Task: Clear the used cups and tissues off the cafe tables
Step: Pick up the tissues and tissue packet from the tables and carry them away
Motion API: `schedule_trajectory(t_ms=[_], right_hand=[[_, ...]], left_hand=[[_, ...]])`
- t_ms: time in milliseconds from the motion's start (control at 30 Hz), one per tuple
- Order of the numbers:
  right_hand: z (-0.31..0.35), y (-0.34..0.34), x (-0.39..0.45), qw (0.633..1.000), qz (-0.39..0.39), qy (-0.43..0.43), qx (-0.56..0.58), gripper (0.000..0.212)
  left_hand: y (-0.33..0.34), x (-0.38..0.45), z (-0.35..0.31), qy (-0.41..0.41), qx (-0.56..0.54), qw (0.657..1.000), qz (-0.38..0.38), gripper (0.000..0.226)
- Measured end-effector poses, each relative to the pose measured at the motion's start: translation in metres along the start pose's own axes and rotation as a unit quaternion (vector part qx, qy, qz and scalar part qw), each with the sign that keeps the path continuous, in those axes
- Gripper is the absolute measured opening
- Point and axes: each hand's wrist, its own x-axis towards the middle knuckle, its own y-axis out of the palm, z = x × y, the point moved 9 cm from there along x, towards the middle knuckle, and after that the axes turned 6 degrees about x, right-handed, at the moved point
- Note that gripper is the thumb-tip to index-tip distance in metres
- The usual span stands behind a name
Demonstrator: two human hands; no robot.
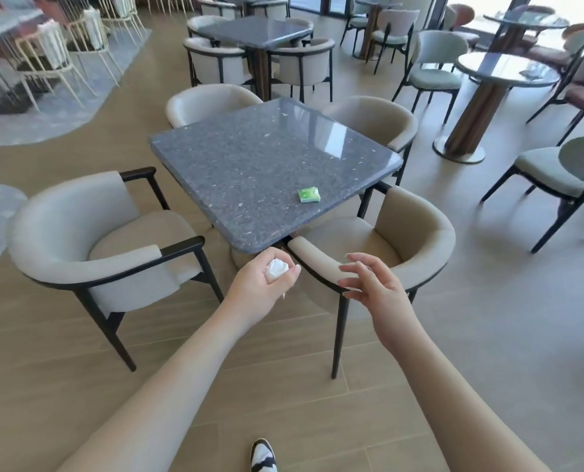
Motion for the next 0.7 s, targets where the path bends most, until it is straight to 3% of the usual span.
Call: schedule_trajectory(t_ms=[233, 400, 700], right_hand=[[0.013, 0.043, 0.079, 1.000, -0.014, -0.009, 0.005, 0.025], [0.000, 0.058, 0.123, 1.000, -0.015, 0.008, -0.008, 0.025], [-0.013, 0.057, 0.235, 0.999, -0.021, 0.022, 0.025, 0.023]], left_hand=[[-0.050, 0.077, 0.011, 0.022, 0.007, 1.000, -0.006, 0.010], [-0.058, 0.122, 0.024, 0.019, 0.002, 1.000, 0.008, 0.018], [-0.053, 0.230, 0.031, 0.026, -0.019, 0.999, 0.025, 0.013]])
